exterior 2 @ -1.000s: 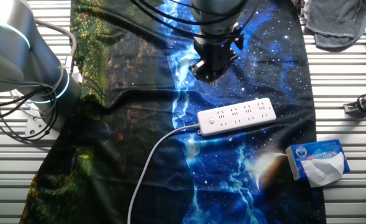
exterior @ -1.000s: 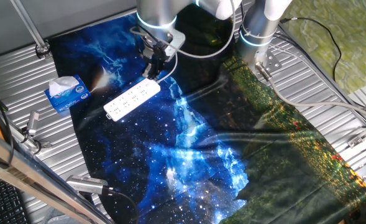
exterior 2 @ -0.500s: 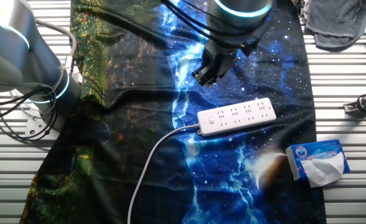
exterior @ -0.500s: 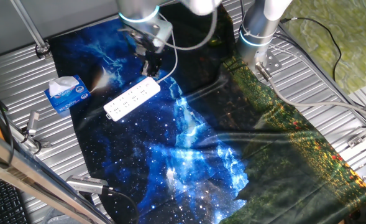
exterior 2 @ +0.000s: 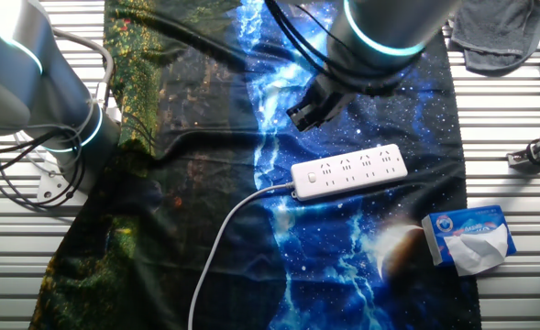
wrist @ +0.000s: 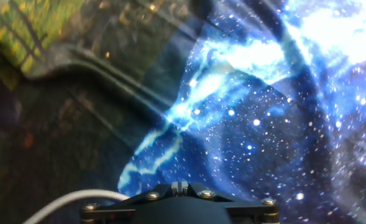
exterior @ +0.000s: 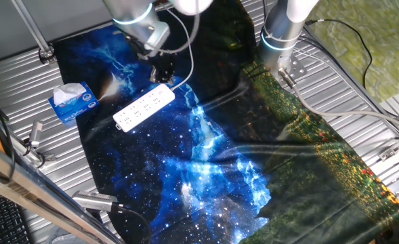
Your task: Turn on the power strip by pressing the button
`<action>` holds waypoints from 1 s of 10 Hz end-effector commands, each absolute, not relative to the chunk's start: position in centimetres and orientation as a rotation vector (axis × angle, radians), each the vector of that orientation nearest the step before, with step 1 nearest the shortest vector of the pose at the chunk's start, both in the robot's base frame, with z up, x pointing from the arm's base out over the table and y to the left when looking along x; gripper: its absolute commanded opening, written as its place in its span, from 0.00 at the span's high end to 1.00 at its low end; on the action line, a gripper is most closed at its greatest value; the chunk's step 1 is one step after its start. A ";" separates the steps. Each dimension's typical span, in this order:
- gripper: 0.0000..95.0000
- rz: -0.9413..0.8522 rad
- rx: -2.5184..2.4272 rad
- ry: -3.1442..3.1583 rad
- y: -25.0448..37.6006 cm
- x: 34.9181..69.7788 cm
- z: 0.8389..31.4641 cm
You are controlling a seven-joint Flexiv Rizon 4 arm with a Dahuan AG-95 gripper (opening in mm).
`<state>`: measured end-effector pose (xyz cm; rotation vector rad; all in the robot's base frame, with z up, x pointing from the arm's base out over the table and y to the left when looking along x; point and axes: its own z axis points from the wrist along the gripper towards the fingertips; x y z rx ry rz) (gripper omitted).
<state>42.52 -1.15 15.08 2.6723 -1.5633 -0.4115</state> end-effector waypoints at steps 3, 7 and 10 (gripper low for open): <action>1.00 -0.073 2.286 -1.952 -2.0 41.5 15.4; 0.80 -0.029 2.245 -1.947 -2.2 41.5 14.6; 0.80 -0.027 2.243 -1.950 -2.5 41.4 13.7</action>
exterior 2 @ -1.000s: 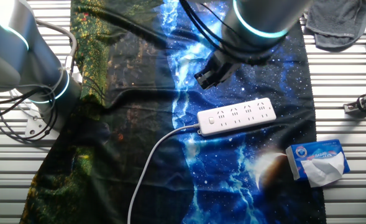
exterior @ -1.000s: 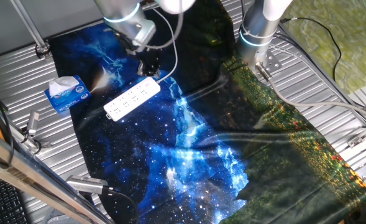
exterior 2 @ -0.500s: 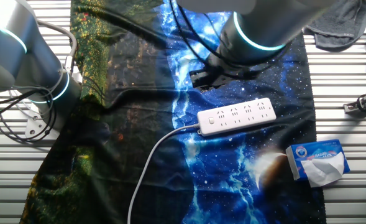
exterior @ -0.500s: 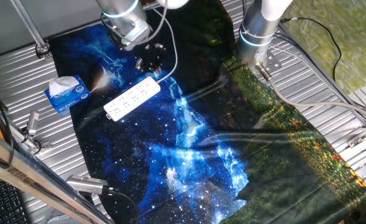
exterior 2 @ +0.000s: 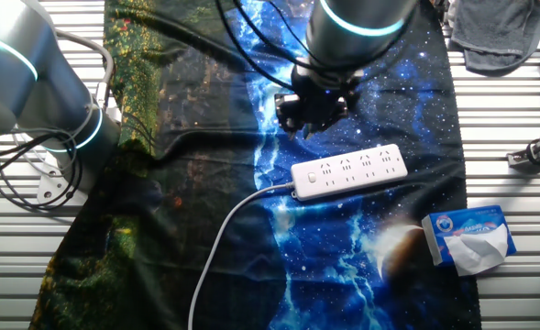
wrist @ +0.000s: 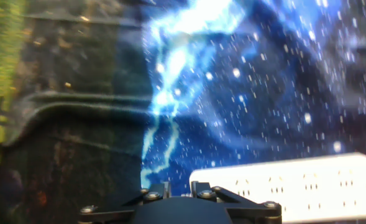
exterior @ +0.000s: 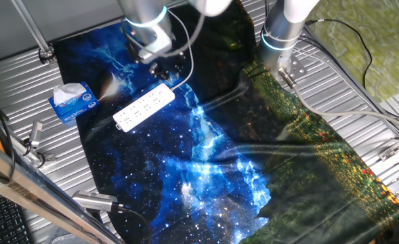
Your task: Turn on the power strip by pressing the button
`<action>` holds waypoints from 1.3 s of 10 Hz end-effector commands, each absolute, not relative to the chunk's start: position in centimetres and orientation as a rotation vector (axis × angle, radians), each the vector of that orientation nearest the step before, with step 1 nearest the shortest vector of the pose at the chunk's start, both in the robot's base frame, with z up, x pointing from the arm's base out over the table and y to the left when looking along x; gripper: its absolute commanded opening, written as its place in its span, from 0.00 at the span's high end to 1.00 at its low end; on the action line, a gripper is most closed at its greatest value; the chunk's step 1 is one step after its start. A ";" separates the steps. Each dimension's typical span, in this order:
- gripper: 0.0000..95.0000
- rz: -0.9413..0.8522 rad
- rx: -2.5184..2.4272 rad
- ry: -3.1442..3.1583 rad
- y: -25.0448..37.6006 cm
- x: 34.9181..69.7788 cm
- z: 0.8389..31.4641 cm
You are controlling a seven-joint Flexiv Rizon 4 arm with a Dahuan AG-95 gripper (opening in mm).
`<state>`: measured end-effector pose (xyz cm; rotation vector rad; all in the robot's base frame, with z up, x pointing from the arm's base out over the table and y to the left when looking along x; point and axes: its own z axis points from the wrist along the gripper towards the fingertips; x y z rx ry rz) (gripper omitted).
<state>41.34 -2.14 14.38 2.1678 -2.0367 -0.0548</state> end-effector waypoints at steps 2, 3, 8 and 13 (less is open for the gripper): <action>0.80 -0.025 2.251 -1.944 -2.8 41.2 13.1; 0.60 -0.028 2.255 -1.941 -3.0 41.0 13.0; 0.40 -0.031 2.307 -1.926 -3.7 40.5 12.2; 0.40 -0.007 2.327 -1.928 -4.3 39.9 10.6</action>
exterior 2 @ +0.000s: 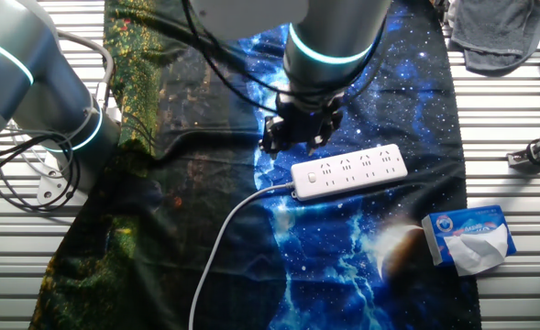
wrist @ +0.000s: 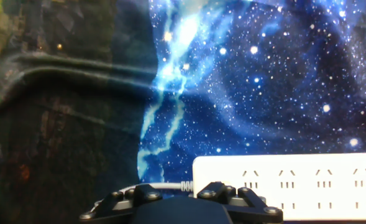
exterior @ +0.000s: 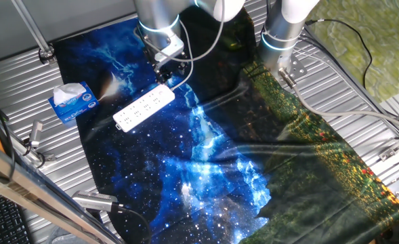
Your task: Turn on the power strip by pressing the button
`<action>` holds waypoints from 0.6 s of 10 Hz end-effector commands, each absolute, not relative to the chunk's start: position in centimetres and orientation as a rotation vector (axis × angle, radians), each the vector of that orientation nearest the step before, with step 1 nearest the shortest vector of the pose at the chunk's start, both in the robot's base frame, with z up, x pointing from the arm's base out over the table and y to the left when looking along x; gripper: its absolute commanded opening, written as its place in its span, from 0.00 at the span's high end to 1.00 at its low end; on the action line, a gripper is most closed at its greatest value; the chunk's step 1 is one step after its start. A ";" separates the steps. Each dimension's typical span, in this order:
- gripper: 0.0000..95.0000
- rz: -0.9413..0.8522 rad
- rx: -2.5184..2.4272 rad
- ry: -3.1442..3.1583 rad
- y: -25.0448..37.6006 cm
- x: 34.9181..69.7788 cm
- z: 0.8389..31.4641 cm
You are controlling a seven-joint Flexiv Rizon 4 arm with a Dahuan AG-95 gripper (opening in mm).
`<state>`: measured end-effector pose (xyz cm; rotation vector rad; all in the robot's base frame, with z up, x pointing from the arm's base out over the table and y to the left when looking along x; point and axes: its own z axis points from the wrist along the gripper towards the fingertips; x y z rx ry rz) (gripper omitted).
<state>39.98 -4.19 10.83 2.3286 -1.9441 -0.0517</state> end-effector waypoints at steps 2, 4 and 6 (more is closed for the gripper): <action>0.40 0.002 2.342 -1.925 -4.4 39.8 9.7; 0.40 0.021 2.352 -1.926 -4.4 39.7 9.0; 0.40 0.030 2.355 -1.931 -4.4 39.6 8.6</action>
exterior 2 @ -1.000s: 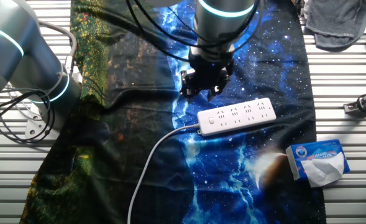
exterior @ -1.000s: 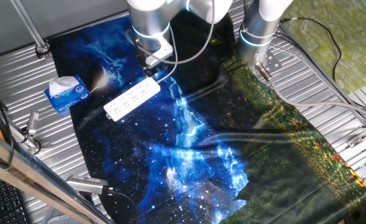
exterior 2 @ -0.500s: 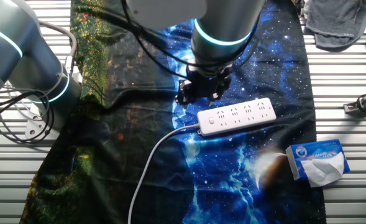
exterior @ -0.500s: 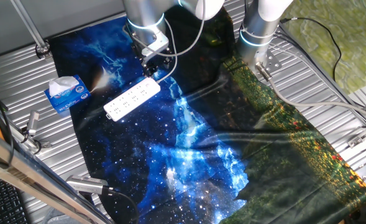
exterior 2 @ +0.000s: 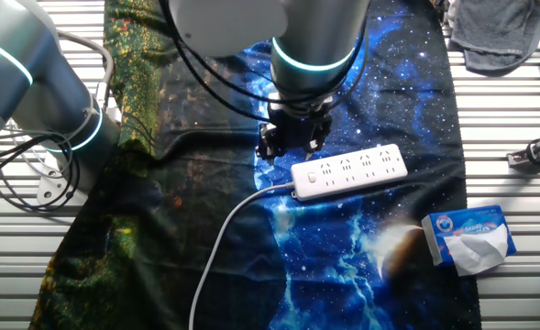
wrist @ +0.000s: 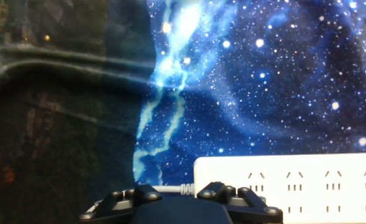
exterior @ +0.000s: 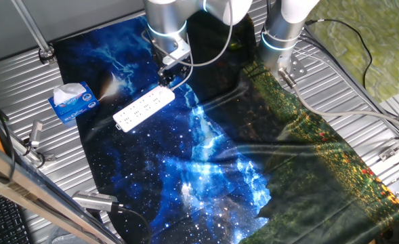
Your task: Turn on the power strip by pressing the button
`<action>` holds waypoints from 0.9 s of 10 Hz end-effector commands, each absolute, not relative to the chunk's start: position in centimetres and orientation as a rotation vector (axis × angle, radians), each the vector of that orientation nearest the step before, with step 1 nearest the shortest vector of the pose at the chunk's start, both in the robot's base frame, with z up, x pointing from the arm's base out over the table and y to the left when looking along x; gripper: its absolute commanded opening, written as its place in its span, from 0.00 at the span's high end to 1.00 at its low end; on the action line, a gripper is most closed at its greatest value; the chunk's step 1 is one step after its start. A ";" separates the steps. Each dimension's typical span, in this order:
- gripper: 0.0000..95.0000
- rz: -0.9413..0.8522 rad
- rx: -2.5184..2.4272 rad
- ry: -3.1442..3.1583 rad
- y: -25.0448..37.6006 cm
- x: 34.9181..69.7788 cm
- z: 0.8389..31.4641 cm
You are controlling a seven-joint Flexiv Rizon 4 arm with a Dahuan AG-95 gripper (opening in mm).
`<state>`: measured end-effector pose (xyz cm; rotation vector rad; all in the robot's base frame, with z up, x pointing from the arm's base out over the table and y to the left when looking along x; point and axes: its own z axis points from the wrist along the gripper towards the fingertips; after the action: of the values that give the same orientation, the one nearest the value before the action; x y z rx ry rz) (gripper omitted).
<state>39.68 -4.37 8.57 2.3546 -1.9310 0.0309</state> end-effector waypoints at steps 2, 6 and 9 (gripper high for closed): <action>0.40 0.034 2.353 -1.935 -4.3 39.6 8.4; 0.40 0.036 2.337 -1.957 -4.2 39.5 7.2; 0.40 0.025 2.337 -1.969 -4.4 39.4 7.2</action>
<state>39.54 -4.37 6.95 2.3402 -1.9685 0.0261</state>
